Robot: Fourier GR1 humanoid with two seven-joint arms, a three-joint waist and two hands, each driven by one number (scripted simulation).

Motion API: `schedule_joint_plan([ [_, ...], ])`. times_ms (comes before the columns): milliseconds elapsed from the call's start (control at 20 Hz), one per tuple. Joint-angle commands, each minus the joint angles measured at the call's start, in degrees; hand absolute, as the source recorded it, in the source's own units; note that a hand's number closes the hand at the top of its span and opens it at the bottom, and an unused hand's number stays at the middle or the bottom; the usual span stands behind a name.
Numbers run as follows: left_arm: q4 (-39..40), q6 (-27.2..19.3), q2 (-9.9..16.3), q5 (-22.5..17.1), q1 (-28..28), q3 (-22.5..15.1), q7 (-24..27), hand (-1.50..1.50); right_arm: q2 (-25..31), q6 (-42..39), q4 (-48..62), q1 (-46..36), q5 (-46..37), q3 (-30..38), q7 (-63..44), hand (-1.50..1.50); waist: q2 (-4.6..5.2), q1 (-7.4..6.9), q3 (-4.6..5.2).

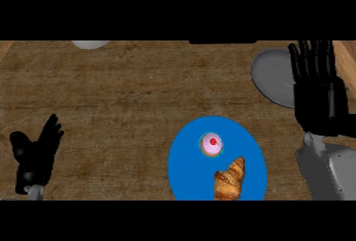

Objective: Pick the cupcake from the plate and place it in the pan

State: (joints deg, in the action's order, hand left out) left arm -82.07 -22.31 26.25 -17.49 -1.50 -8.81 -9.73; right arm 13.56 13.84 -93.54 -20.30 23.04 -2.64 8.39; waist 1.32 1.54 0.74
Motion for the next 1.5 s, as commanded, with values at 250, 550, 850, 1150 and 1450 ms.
schedule_joint_plan([
  [250,-9.54,7.65,-4.86,2.09,10.29,-7.08,11.37,0.00,1.70,-28.02,0.89,-9.46,8.92,-14.95,-5.08,1.50,-0.74,-5.27,-0.67],
  [550,-10.67,8.33,-9.13,3.09,5.41,-11.18,15.39,0.00,16.84,-45.16,14.95,-2.64,4.00,-9.19,6.20,-1.50,-0.93,-2.57,-0.84],
  [850,-8.37,8.82,-11.03,3.72,4.63,-10.80,18.14,0.00,22.63,-50.27,21.95,-9.85,-9.70,-7.78,16.45,-1.50,-1.05,-2.65,-0.77],
  [1150,-9.43,11.14,-9.68,3.60,3.55,-9.85,18.53,0.00,21.67,-51.49,22.09,-17.74,-18.20,-12.83,12.87,-1.50,-1.27,-2.70,-0.71],
  [1450,-5.88,9.04,-12.51,5.47,7.18,-9.61,17.56,0.00,20.78,-54.17,16.99,-21.20,-26.46,-20.35,6.81,-1.50,-1.31,-1.92,-0.68],
])
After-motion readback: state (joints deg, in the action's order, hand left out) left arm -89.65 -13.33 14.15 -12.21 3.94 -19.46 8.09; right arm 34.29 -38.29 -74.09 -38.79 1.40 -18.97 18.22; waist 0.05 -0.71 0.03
